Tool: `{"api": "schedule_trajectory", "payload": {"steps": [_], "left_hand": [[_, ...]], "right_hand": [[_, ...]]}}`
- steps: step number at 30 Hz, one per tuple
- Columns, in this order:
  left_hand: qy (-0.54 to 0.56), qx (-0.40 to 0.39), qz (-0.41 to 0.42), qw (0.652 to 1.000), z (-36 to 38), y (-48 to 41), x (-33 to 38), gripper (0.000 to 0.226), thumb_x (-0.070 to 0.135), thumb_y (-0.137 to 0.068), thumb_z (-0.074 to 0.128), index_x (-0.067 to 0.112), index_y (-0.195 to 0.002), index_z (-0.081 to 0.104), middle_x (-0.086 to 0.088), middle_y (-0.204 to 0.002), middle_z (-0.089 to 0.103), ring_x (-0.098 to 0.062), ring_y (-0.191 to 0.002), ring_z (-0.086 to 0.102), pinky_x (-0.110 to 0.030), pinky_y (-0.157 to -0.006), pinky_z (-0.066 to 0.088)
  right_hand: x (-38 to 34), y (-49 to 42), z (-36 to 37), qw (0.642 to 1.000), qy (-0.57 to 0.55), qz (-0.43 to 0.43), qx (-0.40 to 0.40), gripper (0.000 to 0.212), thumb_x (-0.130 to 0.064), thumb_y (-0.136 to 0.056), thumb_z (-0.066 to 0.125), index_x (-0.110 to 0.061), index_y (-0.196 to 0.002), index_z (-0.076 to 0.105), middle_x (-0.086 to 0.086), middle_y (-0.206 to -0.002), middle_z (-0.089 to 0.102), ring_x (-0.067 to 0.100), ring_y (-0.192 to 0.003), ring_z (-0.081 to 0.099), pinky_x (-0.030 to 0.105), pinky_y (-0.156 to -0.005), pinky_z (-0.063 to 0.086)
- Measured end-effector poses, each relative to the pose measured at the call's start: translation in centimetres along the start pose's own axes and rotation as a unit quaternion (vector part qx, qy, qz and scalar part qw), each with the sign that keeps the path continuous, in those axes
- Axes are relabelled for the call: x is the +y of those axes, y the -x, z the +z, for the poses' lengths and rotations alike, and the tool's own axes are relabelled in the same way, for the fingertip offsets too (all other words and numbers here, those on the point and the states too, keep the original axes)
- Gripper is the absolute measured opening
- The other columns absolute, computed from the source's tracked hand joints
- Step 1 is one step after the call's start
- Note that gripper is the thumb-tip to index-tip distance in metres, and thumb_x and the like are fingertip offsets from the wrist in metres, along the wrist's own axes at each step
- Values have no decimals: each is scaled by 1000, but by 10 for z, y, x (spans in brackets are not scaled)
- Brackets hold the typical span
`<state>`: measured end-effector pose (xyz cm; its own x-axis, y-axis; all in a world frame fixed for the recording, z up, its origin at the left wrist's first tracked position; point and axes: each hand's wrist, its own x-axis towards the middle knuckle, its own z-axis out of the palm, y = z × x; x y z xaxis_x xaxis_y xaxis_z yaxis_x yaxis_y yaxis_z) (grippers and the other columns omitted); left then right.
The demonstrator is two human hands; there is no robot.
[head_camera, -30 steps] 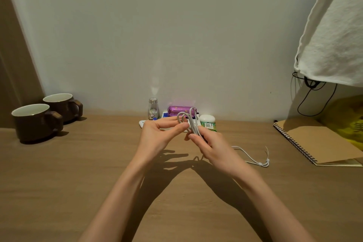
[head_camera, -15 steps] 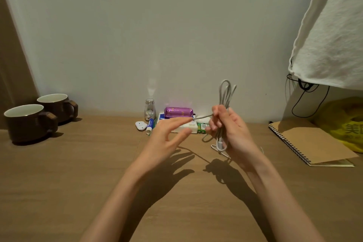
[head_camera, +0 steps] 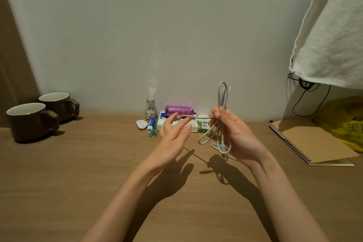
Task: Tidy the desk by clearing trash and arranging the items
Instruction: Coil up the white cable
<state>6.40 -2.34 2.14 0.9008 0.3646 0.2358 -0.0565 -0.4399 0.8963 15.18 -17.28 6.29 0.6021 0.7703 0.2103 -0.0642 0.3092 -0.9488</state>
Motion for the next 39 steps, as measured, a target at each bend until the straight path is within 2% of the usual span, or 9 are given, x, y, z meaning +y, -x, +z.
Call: {"api": "schedule_trajectory", "payload": {"steps": [5, 9, 13, 19, 25, 28, 32, 36, 39], "left_hand": [[162, 58, -78, 982, -4, -1, 8, 50, 60, -83, 43, 33, -121, 60, 14, -158, 1, -10, -145, 7, -49, -116, 22], [280, 71, -104, 952, -7, -1, 7, 23, 39, -93, 50, 26, -101, 67, 7, -128, 52, -10, -129, 36, -46, -108, 38], [351, 95, -114, 924, -5, -2, 8, 30, 29, -100, 38, 17, -84, 61, -1, -122, 63, -18, -122, 51, -46, -102, 44], [489, 118, -49, 863, -9, -3, 16, 34, 20, -102, 31, 2, -121, 54, -11, -100, 70, -20, -99, 67, -34, -95, 51], [522, 162, -12, 837, -11, -3, 18, 25, 15, -99, 40, 11, -122, 49, -5, -82, 73, -14, -75, 70, -28, -70, 59], [441, 197, 24, 875, -13, -2, 15, 20, 16, -96, 47, 7, -114, 47, -4, -83, 74, -13, -66, 68, -24, -65, 57], [128, 177, 189, 957, -11, 3, 8, 11, 13, -91, 55, 15, -101, 61, -4, -83, 73, -15, -75, 71, -24, -71, 57], [-121, 144, 314, 930, -11, -1, -7, 20, 24, -85, 61, 22, -104, 70, 7, -86, 71, -3, -81, 64, -23, -68, 54], [-245, 135, 364, 888, -10, -8, -19, 27, 30, -86, 55, 18, -100, 74, 2, -80, 69, -12, -77, 55, -32, -58, 49]], "right_hand": [[7, 0, 6, 991, 131, -9, 40, 25, -34, -95, 43, -14, -86, 55, -11, -87, 64, 4, -80, 54, 18, -74, 43], [13, -1, 10, 989, 147, -15, 18, 27, -31, -97, 42, -15, -80, 55, 1, -98, 58, 14, -92, 48, 24, -82, 40], [17, -3, 13, 991, 130, 12, 23, 26, -32, -96, 46, -17, -82, 61, -1, -88, 57, 12, -84, 48, 20, -74, 42], [23, -15, 5, 990, -76, 39, 114, 23, -21, -98, 49, -5, -95, 66, 7, -90, 65, 13, -73, 58, 23, -72, 55], [27, -15, 6, 978, -172, 67, 97, 27, -19, -98, 50, 1, -110, 62, 9, -90, 69, 16, -76, 58, 24, -70, 56], [32, -16, 9, 980, -164, 63, 93, 27, -19, -98, 49, 1, -111, 62, 9, -94, 70, 15, -76, 58, 24, -73, 55], [34, -16, 11, 984, -133, 46, 111, 21, -22, -99, 46, -11, -87, 60, 12, -120, 67, 21, -88, 59, 35, -93, 46], [32, -15, 7, 987, -126, 42, 88, 24, -25, -102, 39, -14, -84, 52, 7, -124, 66, 26, -123, 56, 44, -112, 34], [24, -11, 4, 985, -159, 37, 63, 25, -23, -102, 37, -9, -85, 50, 6, -124, 67, 19, -105, 68, 37, -89, 55]]}}
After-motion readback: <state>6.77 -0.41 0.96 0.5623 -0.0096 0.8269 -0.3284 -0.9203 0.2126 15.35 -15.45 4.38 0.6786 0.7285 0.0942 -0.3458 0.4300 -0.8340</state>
